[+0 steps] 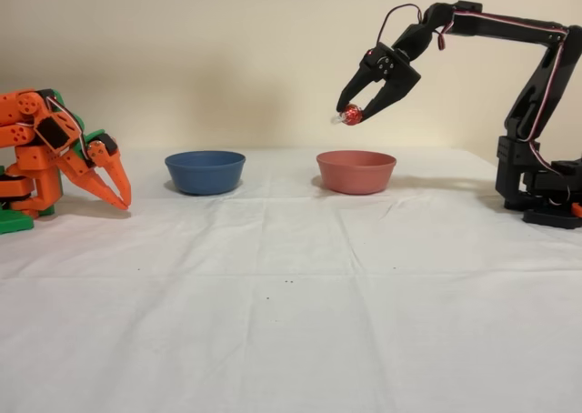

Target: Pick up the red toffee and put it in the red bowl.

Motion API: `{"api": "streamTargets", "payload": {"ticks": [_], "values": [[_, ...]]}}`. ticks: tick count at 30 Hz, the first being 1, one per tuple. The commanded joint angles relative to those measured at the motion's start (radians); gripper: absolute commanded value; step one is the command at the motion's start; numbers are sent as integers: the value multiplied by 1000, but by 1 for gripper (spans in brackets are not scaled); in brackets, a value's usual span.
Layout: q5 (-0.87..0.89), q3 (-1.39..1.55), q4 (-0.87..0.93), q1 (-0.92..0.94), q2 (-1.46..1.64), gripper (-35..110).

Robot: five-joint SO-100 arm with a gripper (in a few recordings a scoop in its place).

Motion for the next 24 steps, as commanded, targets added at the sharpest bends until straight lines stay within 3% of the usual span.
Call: {"api": "streamTargets", "payload": {"ticks": [1,24], "values": [[-17,-52,-38,89,64,11],[-75,66,-229,440,-46,11]]}}
